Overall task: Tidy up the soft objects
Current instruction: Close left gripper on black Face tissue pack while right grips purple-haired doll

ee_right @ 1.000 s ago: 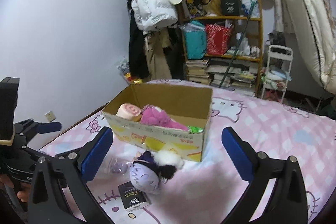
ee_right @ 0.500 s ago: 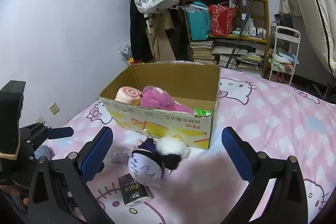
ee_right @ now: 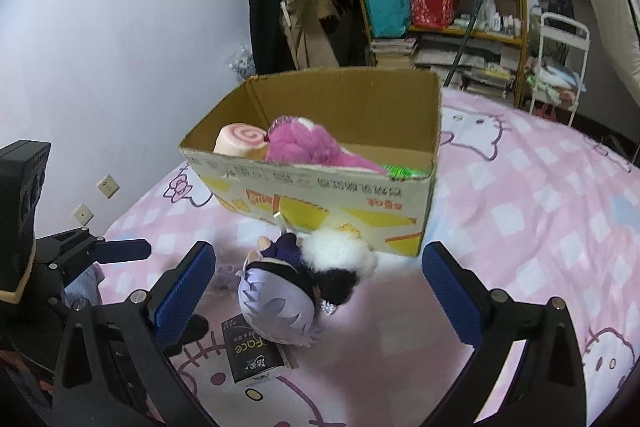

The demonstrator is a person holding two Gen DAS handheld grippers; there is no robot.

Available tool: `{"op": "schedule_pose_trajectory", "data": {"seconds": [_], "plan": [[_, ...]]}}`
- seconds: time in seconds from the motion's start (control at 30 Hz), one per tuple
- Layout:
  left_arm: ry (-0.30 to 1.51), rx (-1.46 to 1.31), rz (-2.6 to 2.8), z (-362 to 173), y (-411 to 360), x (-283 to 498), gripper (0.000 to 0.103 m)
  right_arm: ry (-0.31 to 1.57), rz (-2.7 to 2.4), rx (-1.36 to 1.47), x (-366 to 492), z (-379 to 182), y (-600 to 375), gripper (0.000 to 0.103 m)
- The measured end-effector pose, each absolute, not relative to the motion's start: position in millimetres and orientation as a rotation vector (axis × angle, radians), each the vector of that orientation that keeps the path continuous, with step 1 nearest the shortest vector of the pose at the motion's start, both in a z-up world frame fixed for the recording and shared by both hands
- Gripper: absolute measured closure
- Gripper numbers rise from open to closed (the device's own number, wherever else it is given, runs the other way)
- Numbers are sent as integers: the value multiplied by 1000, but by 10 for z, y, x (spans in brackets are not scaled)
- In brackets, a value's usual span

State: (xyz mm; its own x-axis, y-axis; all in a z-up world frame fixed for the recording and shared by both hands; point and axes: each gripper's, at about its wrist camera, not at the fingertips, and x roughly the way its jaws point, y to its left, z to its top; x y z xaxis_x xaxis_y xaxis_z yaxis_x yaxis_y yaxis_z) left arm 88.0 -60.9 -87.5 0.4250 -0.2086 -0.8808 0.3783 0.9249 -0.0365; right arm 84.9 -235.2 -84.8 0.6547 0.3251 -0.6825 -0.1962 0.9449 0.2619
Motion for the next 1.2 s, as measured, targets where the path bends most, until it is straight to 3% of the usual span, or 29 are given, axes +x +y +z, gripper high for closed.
{"op": "schedule_pose_trajectory", "data": {"seconds": [0.37, 0.83, 1.2], "plan": [[1136, 243, -396, -1079, -751, 937, 4, 947, 383, 271, 1027, -1174, -2287, 2], [1221, 296, -433, -1362, -890, 1001, 4, 1085, 471, 279, 1125, -1505, -2100, 28], [1293, 237, -443, -1503, -831, 1053, 4, 1115, 459, 299, 1064, -1507, -2134, 29]]}}
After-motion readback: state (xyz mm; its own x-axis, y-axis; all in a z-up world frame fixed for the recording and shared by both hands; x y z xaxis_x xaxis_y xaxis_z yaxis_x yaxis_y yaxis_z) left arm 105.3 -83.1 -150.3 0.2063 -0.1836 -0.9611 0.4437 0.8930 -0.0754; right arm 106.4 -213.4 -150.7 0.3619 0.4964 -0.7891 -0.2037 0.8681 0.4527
